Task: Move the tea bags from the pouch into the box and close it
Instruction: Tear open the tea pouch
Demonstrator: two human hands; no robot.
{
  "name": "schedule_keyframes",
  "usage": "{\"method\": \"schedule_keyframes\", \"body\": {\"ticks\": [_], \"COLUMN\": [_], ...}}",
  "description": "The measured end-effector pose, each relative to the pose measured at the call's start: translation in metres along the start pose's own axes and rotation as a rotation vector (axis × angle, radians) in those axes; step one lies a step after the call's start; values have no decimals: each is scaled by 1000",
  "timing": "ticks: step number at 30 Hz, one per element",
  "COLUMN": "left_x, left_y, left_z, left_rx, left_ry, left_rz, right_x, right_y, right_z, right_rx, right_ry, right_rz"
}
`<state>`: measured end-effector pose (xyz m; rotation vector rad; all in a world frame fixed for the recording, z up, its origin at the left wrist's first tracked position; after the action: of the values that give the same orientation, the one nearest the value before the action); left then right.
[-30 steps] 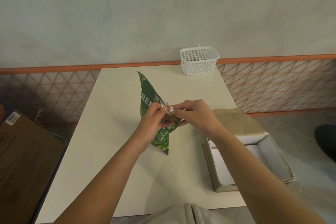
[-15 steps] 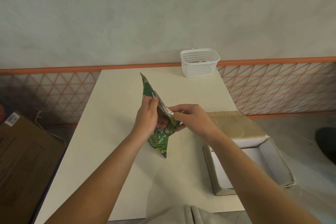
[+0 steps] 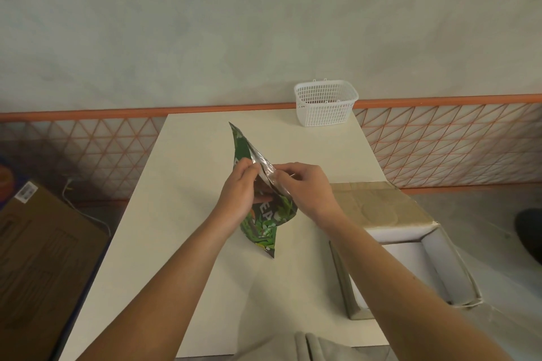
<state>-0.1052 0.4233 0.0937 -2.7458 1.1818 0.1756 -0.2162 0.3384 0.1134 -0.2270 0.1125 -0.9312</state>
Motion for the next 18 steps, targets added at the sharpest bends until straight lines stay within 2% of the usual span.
{"method": "schedule_keyframes", "body": {"ticks": [7, 11, 14, 18], "left_x": [-2, 4, 12, 16], "left_y": [1, -3, -11, -8], "left_z": [5, -6, -17, -24], "left_rx": [-68, 44, 180, 270], "left_ry": [-55, -42, 32, 102], "left_rz": [-14, -85, -157, -106], "right_x": [2, 0, -1, 1], "right_y": [-4, 2, 7, 8], "right_z": [-1, -1, -6, -4], "right_rx": [10, 4, -10, 35], "right_ry": [18, 2, 42, 57], "right_rz": [2, 64, 90, 69]}}
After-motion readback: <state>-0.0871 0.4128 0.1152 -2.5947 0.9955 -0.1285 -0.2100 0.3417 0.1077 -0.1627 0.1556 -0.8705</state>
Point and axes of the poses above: each hand's wrist, its own x-axis towards the middle knuckle, its own y-axis out of the palm, z = x × y, the point moved 7 cm from there along x, towards the middle knuckle, and after that the axes turned 3 degrees about -z, right-handed, at the moved point
